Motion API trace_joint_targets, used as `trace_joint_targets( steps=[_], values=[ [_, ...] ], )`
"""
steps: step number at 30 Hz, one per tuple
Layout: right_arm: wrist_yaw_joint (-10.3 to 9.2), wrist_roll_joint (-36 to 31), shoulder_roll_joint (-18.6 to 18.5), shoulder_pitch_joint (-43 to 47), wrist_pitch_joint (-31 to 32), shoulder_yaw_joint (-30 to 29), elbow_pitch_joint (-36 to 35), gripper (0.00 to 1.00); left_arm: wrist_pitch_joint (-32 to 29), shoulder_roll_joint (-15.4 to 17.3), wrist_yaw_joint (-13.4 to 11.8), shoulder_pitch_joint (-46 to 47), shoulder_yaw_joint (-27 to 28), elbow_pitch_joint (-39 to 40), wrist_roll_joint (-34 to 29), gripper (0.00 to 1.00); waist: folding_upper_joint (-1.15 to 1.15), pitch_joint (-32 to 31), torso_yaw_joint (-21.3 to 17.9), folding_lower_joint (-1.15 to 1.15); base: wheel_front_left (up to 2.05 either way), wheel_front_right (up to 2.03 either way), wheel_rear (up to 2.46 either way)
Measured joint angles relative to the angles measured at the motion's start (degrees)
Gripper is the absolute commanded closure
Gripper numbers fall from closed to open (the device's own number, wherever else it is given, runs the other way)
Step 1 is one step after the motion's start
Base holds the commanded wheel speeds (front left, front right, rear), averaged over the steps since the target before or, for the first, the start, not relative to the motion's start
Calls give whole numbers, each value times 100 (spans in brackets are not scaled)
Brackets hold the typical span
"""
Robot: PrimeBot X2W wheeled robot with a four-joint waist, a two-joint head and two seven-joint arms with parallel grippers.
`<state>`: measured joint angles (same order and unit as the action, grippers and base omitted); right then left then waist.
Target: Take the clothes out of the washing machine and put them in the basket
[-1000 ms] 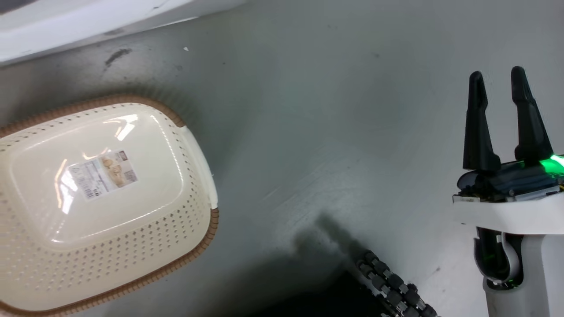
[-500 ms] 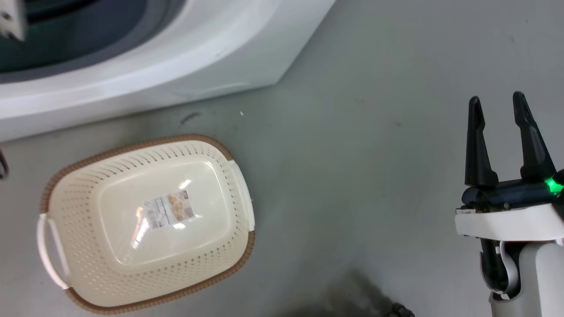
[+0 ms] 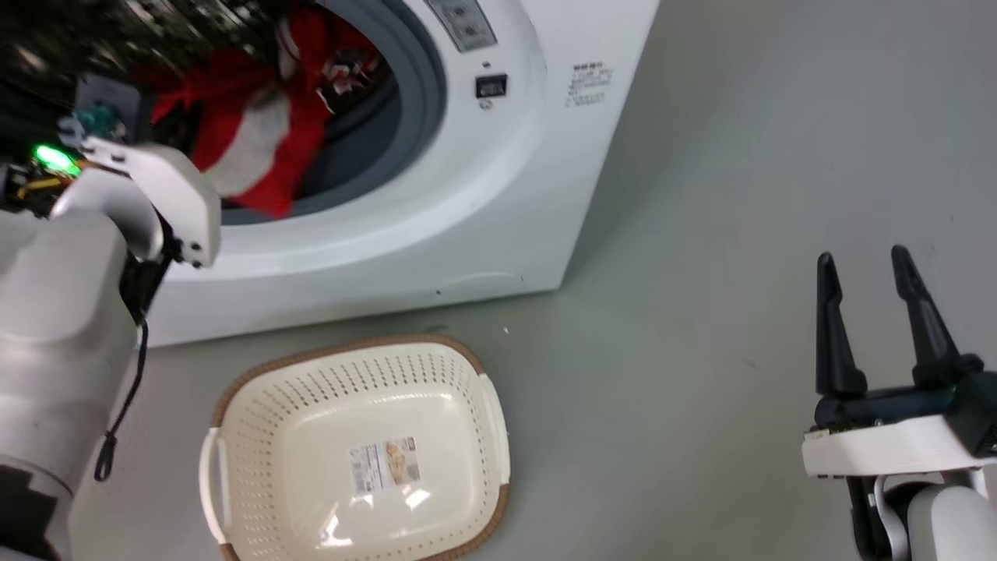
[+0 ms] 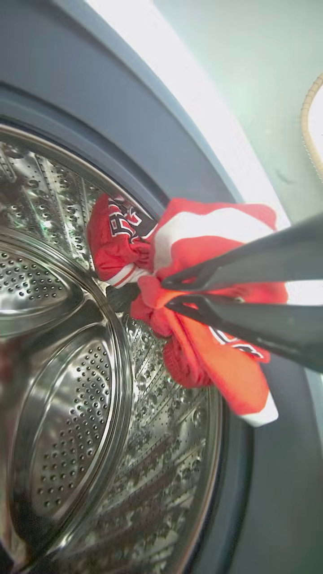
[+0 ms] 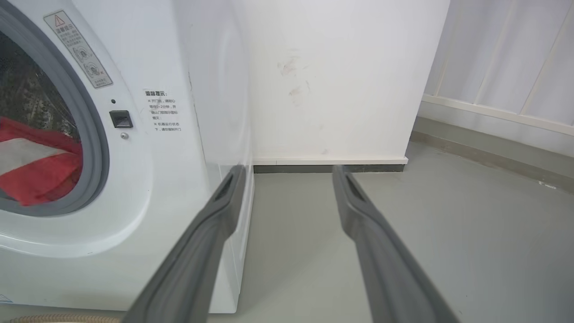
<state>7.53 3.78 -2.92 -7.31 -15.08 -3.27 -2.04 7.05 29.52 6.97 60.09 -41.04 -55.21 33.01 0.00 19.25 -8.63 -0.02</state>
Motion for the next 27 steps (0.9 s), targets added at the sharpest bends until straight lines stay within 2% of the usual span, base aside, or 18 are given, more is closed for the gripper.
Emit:
trace_joint_targets(
  steps=[6, 9, 16, 17, 27],
  values=[
    [0, -86, 1, 287, 0, -36, 86, 0, 439, -101, -185, -655, 18, 532, 111, 100, 0, -675, 250, 0, 0, 0, 0],
    [0, -93, 0, 404, 0, -58, 157, 0, 580, -93, -369, -1040, 76, 939, 186, 100, 0, -977, 357, 0, 0, 0, 0],
    [0, -94, 0, 621, 0, -47, 202, 0, 768, 114, -1025, -1909, 279, 2528, 108, 100, 0, -1546, 548, 0, 0, 0, 0],
    [0, -111, 1, 649, 0, -47, 201, 0, 779, 272, -1302, -2292, 414, 3272, 89, 100, 0, -1700, 607, 0, 0, 0, 0],
    [0, -107, 0, 742, 0, -149, 178, 0, 742, 631, -1963, -3420, 481, 5194, -8, 100, 0, -1772, 694, 1, 0, 0, 0]
  ],
)
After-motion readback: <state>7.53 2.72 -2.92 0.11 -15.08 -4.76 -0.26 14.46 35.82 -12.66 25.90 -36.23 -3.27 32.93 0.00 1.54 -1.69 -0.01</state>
